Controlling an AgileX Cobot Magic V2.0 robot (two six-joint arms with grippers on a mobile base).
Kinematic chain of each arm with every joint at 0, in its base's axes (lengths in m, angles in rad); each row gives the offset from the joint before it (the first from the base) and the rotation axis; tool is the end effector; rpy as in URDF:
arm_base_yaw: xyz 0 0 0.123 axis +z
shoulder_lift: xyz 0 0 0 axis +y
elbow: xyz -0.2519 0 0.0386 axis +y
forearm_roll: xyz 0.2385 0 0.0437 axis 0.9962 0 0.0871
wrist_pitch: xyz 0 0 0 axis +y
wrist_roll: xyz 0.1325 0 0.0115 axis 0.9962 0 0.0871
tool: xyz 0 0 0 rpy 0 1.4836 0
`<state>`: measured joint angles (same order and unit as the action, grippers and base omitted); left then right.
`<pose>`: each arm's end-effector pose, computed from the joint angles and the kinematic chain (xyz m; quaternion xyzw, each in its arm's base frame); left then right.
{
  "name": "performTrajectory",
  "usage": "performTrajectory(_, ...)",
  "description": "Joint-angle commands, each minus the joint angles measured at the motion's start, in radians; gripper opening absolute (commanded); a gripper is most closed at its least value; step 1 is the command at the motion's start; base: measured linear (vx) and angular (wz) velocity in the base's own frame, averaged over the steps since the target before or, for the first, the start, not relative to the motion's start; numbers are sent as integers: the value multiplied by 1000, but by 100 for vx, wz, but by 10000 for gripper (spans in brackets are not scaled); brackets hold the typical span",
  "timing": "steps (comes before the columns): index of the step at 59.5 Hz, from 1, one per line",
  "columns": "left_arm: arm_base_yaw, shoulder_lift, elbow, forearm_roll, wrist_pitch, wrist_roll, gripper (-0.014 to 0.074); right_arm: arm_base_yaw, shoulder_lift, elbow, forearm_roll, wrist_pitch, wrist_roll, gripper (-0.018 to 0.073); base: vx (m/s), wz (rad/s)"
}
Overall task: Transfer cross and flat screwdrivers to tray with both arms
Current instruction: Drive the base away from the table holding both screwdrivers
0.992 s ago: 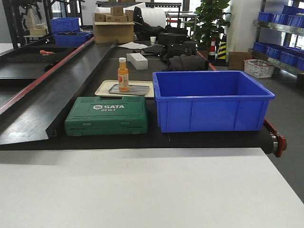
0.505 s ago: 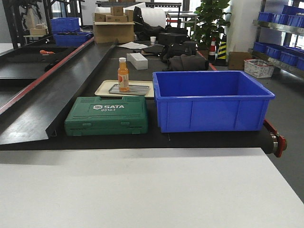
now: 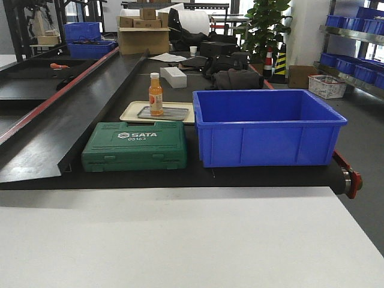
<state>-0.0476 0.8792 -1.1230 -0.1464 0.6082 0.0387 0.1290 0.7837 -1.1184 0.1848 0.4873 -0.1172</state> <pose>0.2168 -0.0214 0.4059 0.0116 0.7961 -0.0722 0.6007 0.1889 0.0361 0.4400 -0.0595 0.7249 0.0913 0.6802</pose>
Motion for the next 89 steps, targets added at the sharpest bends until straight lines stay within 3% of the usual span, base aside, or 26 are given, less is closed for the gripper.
performTrajectory(1, -3, -7, -27, -17, -88, -8, 0, -2, -5, -30, 8, -108, -2, -8, 0, 0)
performTrajectory(89, -3, -7, -27, -17, -89, -8, 0, -2, -2, -30, 8, -104, -2, -8, 0, 0)
